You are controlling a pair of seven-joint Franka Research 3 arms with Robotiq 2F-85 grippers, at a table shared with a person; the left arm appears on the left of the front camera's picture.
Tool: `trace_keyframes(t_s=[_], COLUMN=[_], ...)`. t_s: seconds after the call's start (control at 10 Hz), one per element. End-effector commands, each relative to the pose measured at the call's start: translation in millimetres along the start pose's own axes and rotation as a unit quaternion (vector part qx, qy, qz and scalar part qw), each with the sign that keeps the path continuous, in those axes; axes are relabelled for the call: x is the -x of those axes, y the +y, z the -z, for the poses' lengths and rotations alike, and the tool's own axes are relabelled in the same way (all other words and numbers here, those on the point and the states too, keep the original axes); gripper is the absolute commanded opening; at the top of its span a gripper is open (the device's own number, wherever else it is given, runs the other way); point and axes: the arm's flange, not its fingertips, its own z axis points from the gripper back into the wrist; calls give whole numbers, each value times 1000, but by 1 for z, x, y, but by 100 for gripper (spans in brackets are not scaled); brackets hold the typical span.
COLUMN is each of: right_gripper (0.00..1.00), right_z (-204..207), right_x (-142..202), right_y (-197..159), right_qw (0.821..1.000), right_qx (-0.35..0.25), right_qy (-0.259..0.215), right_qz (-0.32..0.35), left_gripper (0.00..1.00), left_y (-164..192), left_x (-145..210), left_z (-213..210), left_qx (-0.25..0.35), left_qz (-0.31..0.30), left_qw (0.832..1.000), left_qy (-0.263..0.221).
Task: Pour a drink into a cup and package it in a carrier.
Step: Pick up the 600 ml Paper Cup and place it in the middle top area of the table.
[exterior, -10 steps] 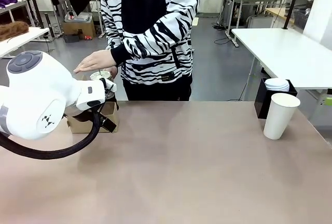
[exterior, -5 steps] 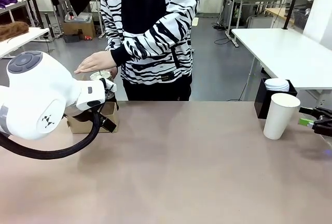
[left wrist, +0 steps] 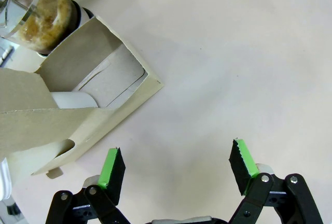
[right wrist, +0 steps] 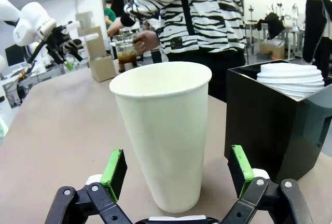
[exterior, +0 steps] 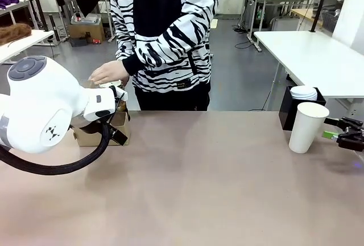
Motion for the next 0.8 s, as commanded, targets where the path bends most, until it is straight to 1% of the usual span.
trace_keyframes(t_s=[0.0,0.7], right_gripper=[100,100], right_z=[14,56], right_x=[5,15], right_y=[6,15], right_qw=[1000,1000], right_qx=[19,-5], right_qy=[-2,19], right_qz=[-23,-12], left_gripper=[100,100], left_y=[0,0], left_x=[0,0], left_z=[0,0], left_qx=[1,1], left_qz=[0,0], left_qw=[1000,1000], left_qy=[-1,-1])
